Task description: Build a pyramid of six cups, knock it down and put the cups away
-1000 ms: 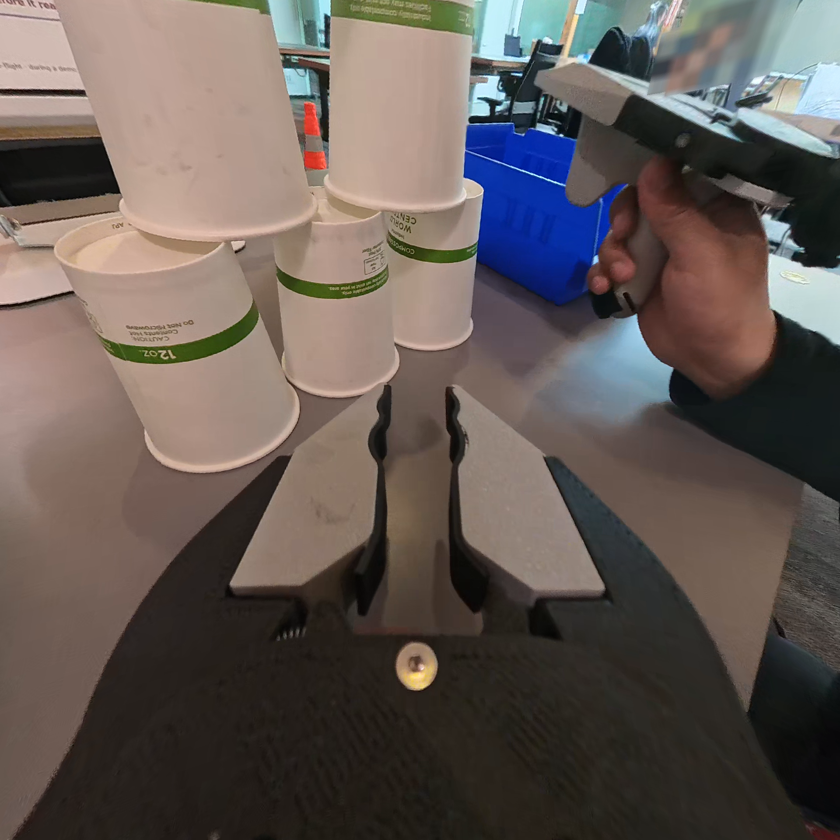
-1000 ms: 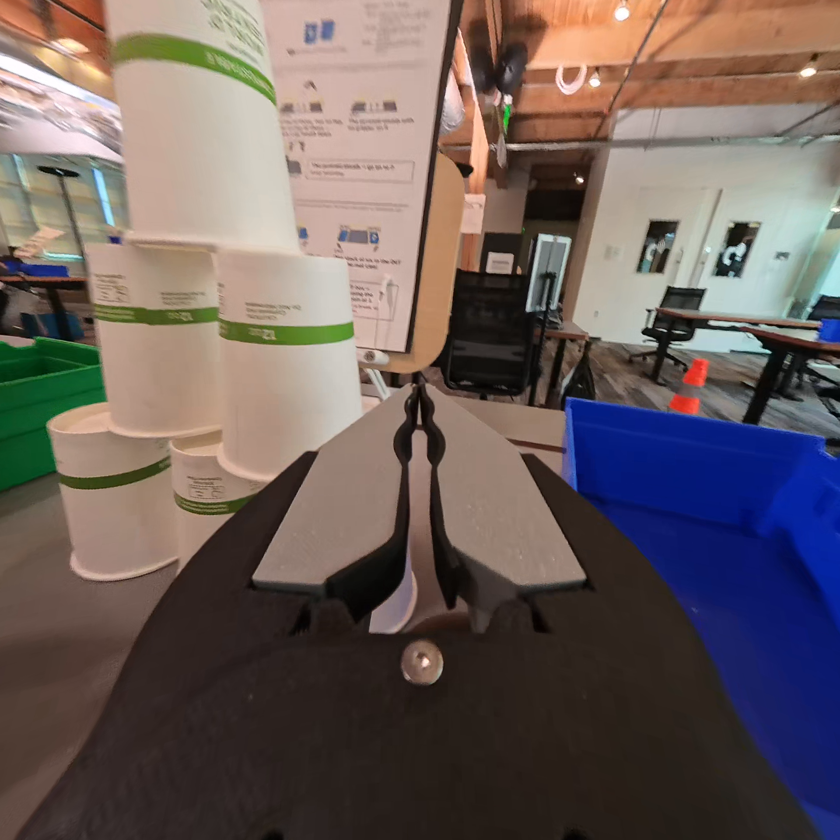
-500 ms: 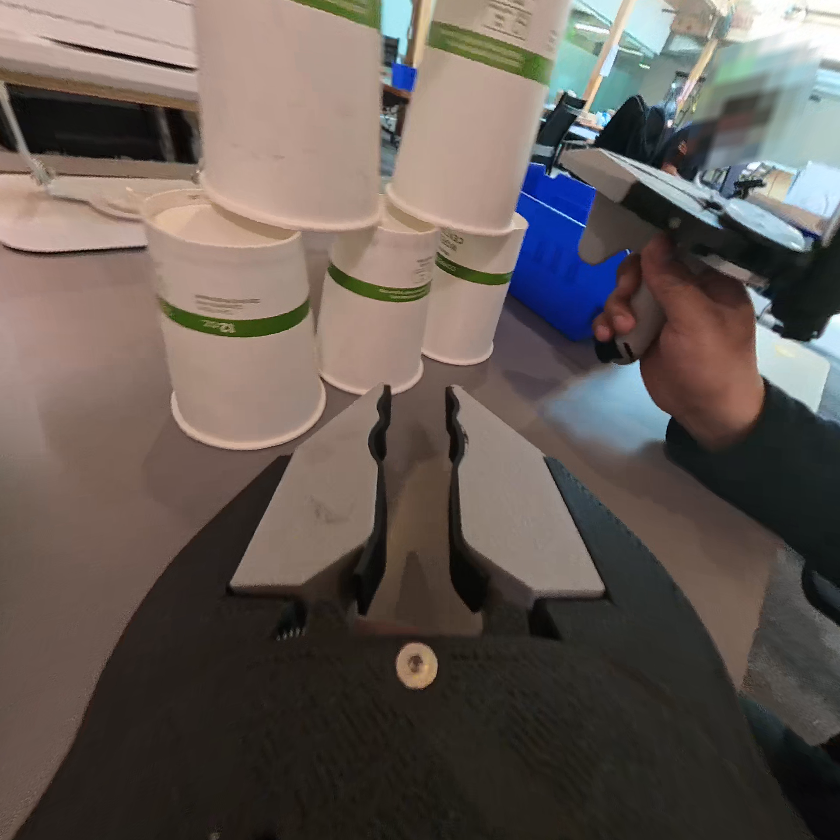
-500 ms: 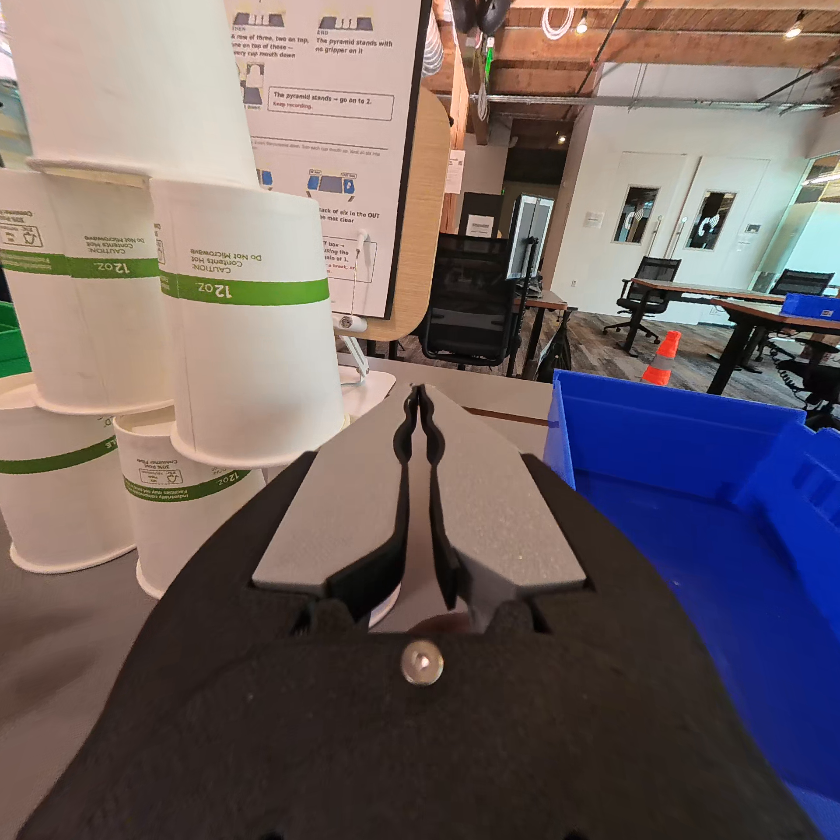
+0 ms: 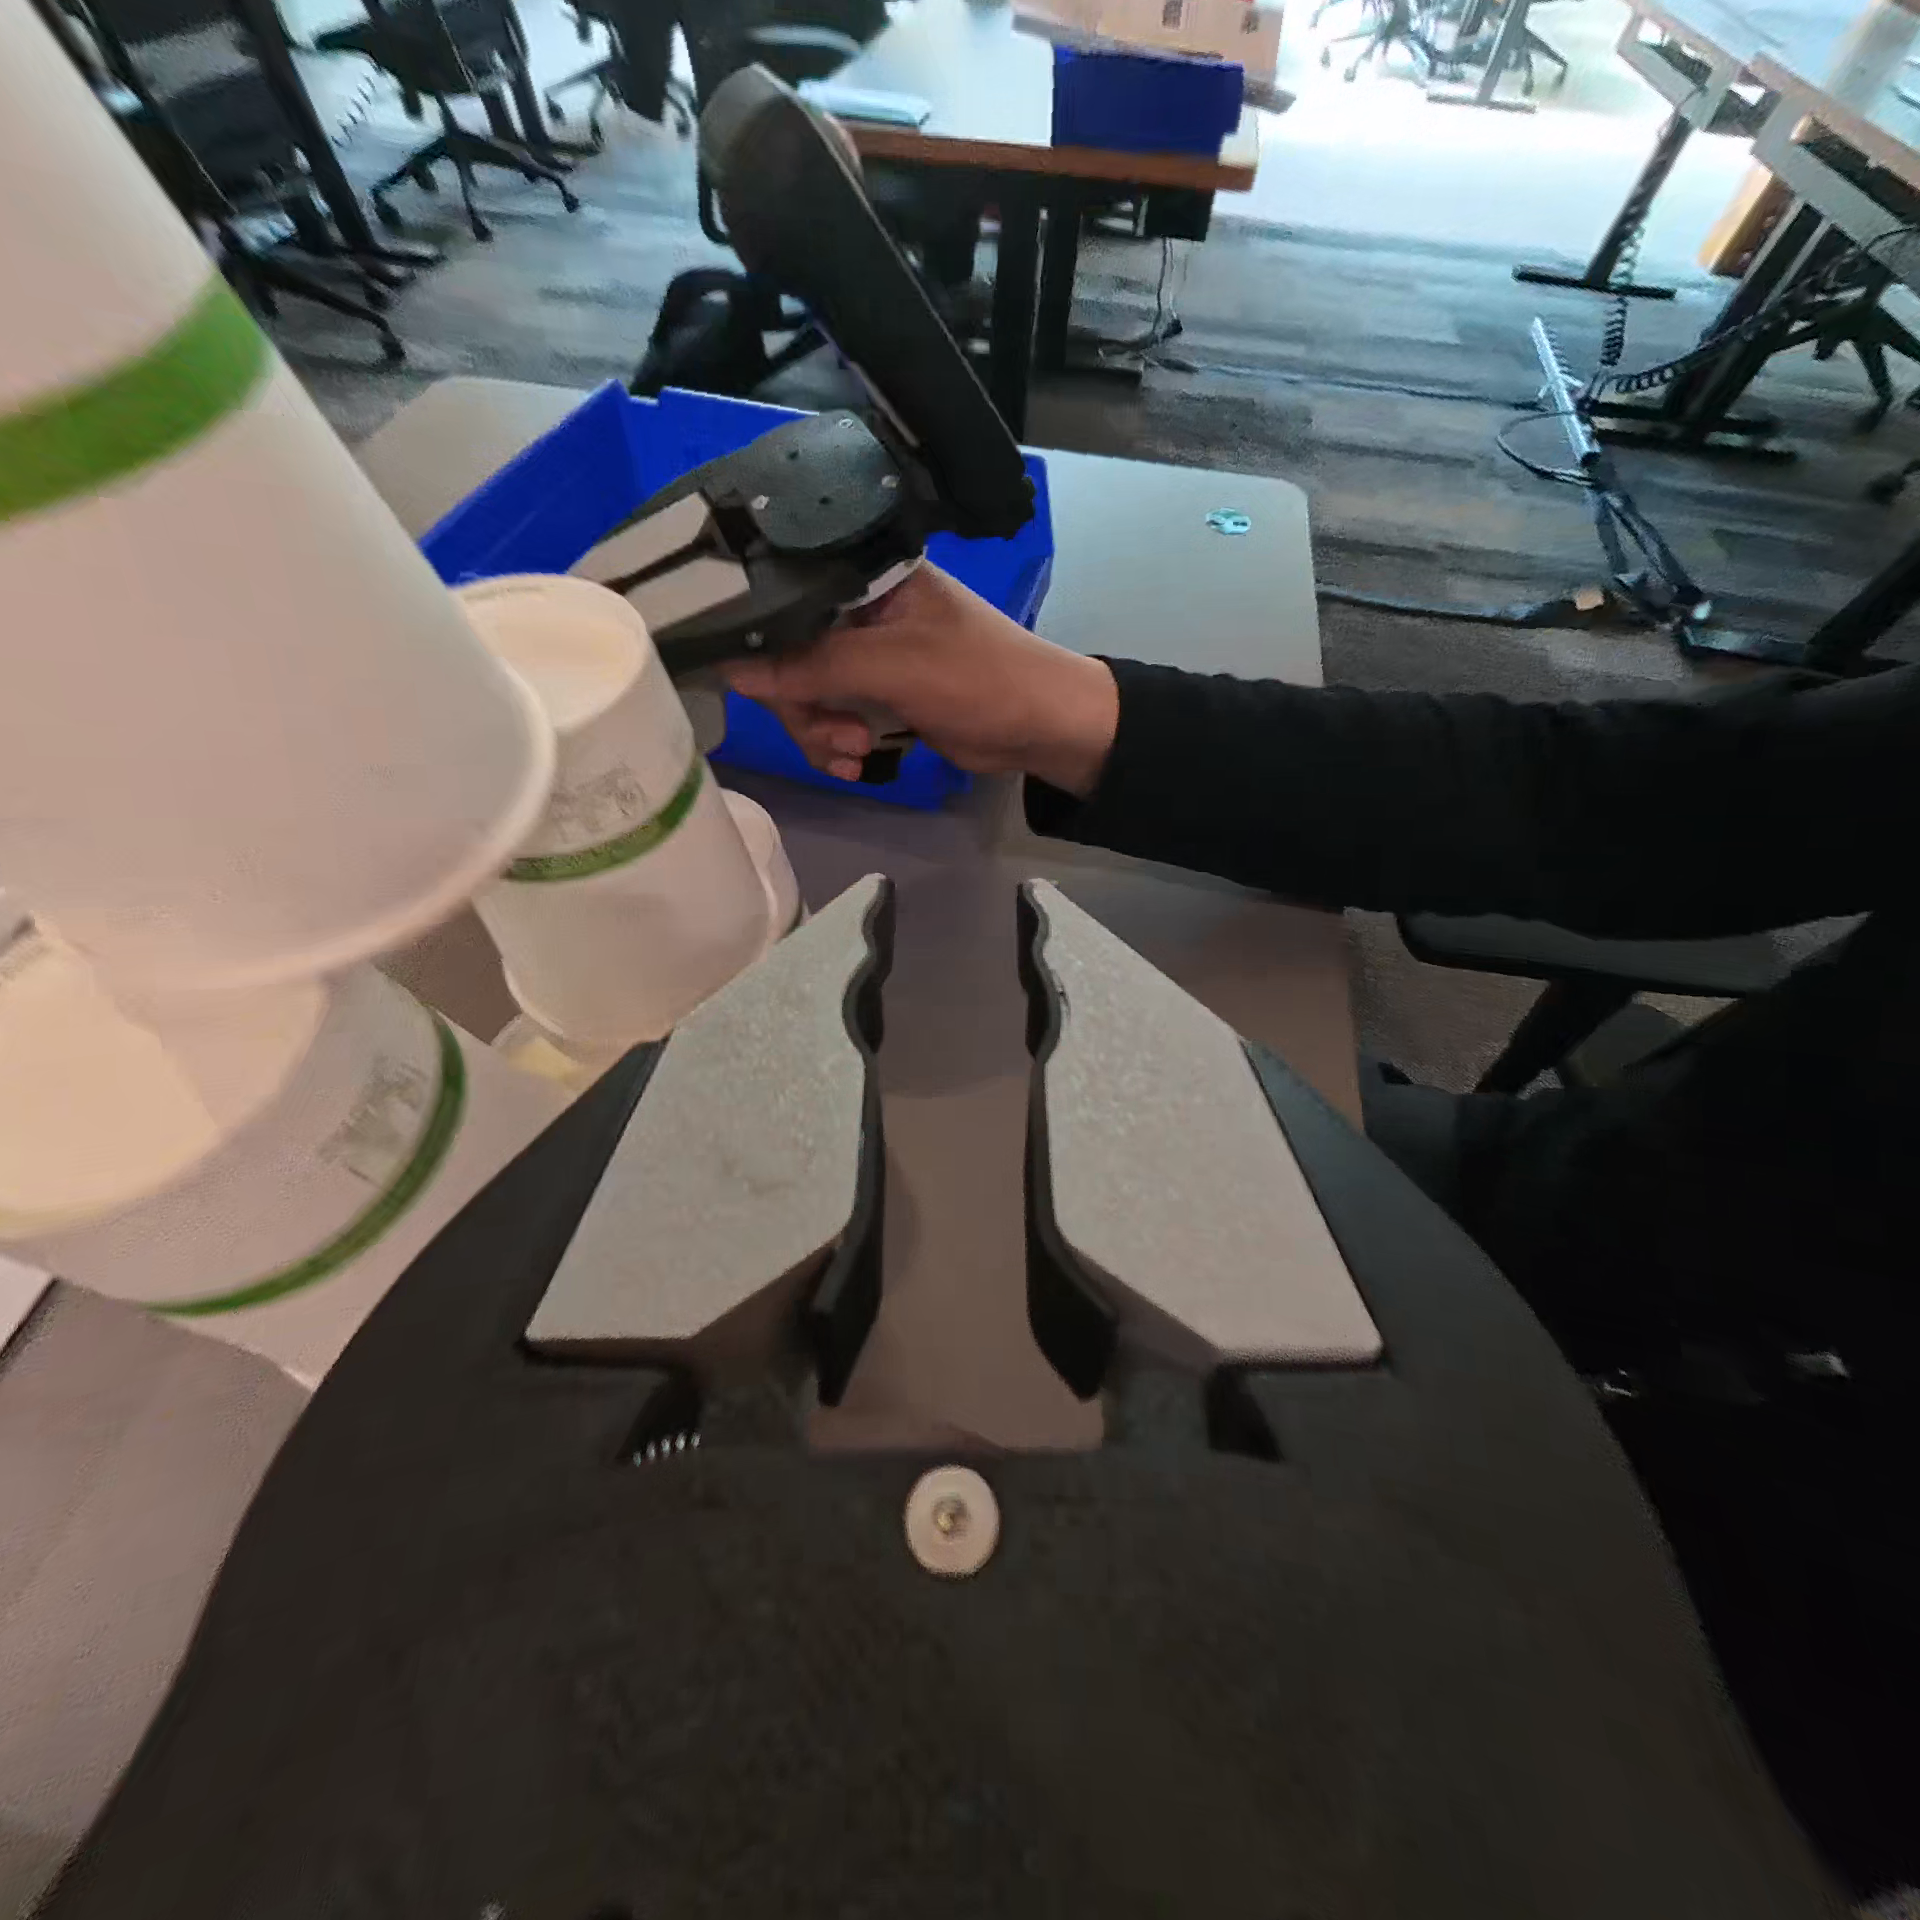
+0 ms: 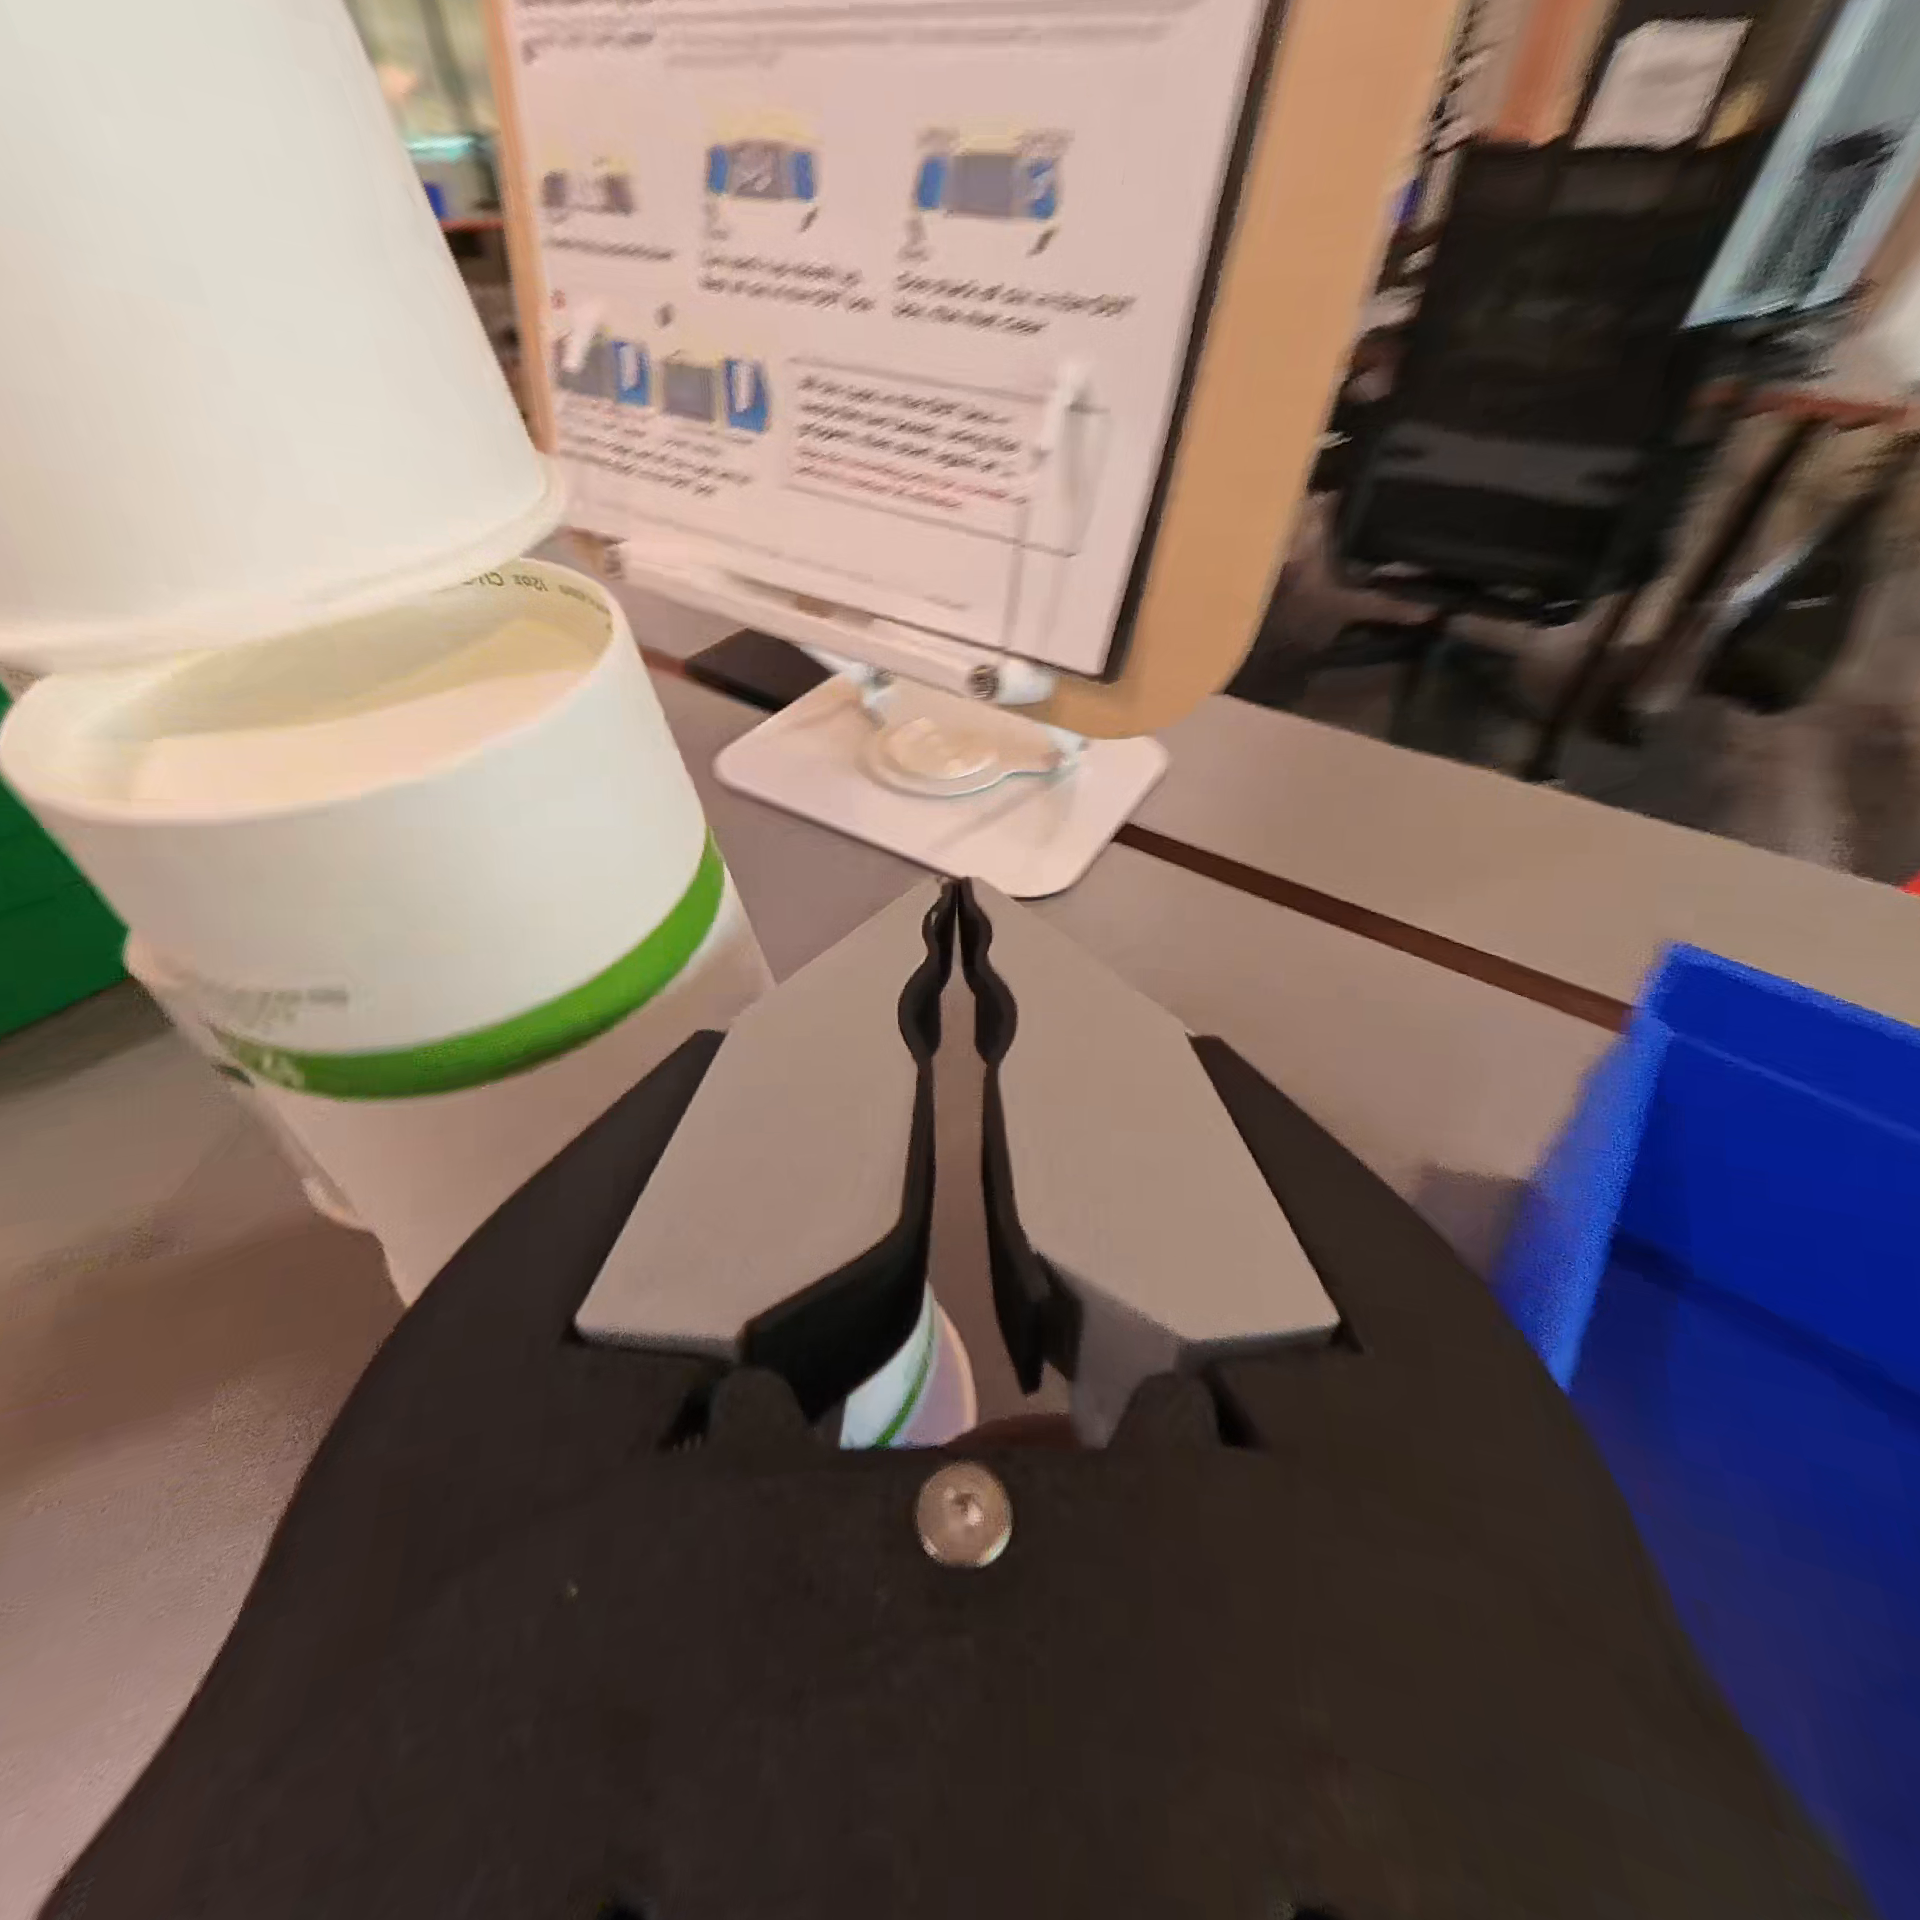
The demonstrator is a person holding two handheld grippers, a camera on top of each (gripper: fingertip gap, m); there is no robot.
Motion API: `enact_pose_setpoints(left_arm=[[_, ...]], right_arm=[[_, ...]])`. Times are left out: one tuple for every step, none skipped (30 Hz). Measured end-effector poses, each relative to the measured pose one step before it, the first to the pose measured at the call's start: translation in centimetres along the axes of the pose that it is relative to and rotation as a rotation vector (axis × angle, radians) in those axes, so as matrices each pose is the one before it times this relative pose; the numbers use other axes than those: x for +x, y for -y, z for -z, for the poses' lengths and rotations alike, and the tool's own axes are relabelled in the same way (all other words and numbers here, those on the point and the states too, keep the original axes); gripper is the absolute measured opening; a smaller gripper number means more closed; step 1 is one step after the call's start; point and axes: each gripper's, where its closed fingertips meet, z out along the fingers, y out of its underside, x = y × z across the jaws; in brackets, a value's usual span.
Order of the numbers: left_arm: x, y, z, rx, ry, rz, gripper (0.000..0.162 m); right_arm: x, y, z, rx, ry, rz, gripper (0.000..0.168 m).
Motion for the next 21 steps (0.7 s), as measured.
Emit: enact_pose_setpoints(left_arm=[[-0.955, 0.962, -0.272, -0.0262, -0.0194, 0.0115, 0.022], [-1.03, 0.873, -0.279, -0.0211, -0.003, 0.006, 0.026], [-0.854, 0.704, -0.313, -0.0214, -0.0026, 0.0003, 0.027], [-0.776, 0.551, -0.335, -0.0209, 0.0041, -0.0009, 0.027], [-0.805, 0.45, -0.356, -0.0185, 0.0156, -0.0001, 0.027], [-0.691, 0.298, -0.362, -0.0184, 0.0174, -0.0024, 0.028], [-0.517, 0.131, -0.349, -0.0185, 0.0143, -0.0061, 0.028], [-0.445, -0.013, -0.31, -0.0184, 0.0143, -0.008, 0.028], [-0.512, -0.149, -0.275, -0.0202, 0.021, -0.0094, 0.028], [-0.527, -0.243, -0.278, -0.0195, 0.0219, -0.01, 0.029], [-0.337, -0.235, -0.295, -0.0132, 0.0103, -0.0072, 0.029], [-0.184, -0.198, -0.294, -0.0075, 0.0007, -0.001, 0.029], [-0.127, -0.163, -0.293, -0.005, -0.0017, 0.0034, 0.03], [-0.07, -0.1, -0.253, -0.0006, -0.0025, 0.0034, 0.029], [0.114, 0.032, -0.161, 0.0085, -0.0088, 0.0006, 0.023], [0.09, 0.166, -0.042, 0.0162, -0.0032, 0.0015, 0.027], [-0.049, 0.157, 0.06, 0.0159, 0.0097, 0.0022, 0.031], [0.012, 0.093, 0.171, 0.014, 0.0076, -0.0002, 0.031], [0.148, 0.082, 0.261, 0.0158, 0.0006, 0.0003, 0.03], [0.138, 0.058, 0.308, 0.0169, 0.0013, 0.0033, 0.031], [0.083, -0.019, 0.366, 0.0155, 0.0053, 0.0051, 0.031]], right_arm=[[-0.603, -0.114, -0.816, -0.03, 0.0596, -0.0073, 0.0], [-0.884, -0.109, -0.744, -0.0272, 0.0677, -0.0014, 0.0], [-1.273, -0.025, -0.647, -0.0196, 0.0864, 0.0144, 0.0], [-1.216, -0.092, -0.502, -0.0208, 0.0841, 0.0255, 0.0], [-0.645, -0.061, -0.333, -0.0202, 0.0509, 0.0235, 0.0], [-0.295, 0.117, -0.112, -0.0067, 0.0302, 0.0215, 0.0], [-0.057, 0.212, 0.087, 0.0035, 0.0151, 0.0184, 0.0], [0.091, 0.217, 0.201, 0.0079, 0.0069, 0.0094, 0.0], [-0.274, 0.291, 0.238, 0.0168, 0.0297, 0.0016, 0.0], [-0.834, 0.321, 0.214, 0.0236, 0.0611, -0.0062, 0.0], [-1.009, 0.213, 0.104, 0.019, 0.0678, -0.0084, 0.0], [-0.747, 0.085, -0.059, 0.0108, 0.0452, -0.0058, 0.0], [-0.523, -0.121, -0.174, -0.0007, 0.0256, 0.0062, 0.0], [-0.511, -0.335, -0.244, -0.0141, 0.0204, 0.018, 0.0], [-0.419, -0.388, -0.267, -0.0193, 0.0126, 0.0256, 0.0], [-0.046, -0.411, -0.179, -0.0258, -0.0056, 0.0348, 0.0], [0.526, -0.453, 0.005, -0.0378, -0.0372, 0.0295, 0.0], [0.74, -0.168, 0.175, -0.0227, -0.0479, 0.0181, 0.0], [0.44, 0.163, 0.306, -0.0049, -0.0267, 0.0047, 0.0], [0.005, 0.32, 0.364, 0.0009, 0.0016, -0.0038, 0.0], [-0.141, 0.339, 0.399, -0.002, 0.0106, -0.005, 0.0]])
